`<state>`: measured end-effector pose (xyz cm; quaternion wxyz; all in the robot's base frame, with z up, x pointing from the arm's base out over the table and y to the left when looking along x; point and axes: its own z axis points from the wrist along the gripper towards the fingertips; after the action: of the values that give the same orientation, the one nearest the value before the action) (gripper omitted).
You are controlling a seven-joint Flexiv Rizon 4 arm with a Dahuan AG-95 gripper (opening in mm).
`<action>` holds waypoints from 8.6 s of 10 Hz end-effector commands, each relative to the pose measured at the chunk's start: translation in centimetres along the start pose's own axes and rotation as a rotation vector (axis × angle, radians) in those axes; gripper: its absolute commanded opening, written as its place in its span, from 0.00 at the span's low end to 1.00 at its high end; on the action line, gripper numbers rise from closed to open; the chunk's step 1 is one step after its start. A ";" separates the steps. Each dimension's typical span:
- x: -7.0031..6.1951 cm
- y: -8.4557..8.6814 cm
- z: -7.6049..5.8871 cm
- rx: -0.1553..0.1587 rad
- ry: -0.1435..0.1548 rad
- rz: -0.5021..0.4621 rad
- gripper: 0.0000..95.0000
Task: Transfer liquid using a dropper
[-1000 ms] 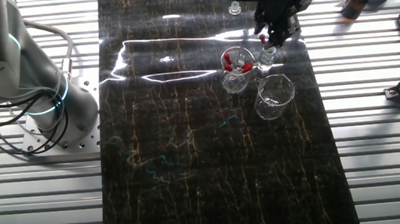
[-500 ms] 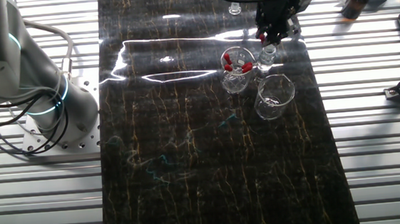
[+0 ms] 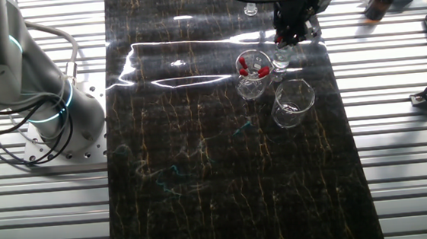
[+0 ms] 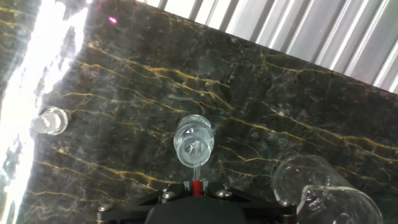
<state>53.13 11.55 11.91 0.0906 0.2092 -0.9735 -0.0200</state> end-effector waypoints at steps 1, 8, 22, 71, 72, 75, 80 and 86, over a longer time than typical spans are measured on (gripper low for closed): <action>0.0 -0.1 -0.2 0.001 0.004 -0.001 0.00; -0.2 -0.3 -1.3 -0.006 0.009 0.001 0.00; 0.5 -0.1 -6.2 -0.037 0.060 0.015 0.00; 6.7 -12.0 -7.9 0.043 0.117 -0.064 0.00; 6.9 -12.1 -7.1 0.043 0.111 -0.069 0.00; 6.8 -12.3 -5.5 0.046 0.106 -0.073 0.00; 6.3 -12.6 -3.0 0.048 0.104 -0.082 0.00; 5.8 -12.7 -0.8 0.056 0.086 -0.102 0.00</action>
<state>53.17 -2.38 12.68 0.1262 0.2615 -0.9569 0.0108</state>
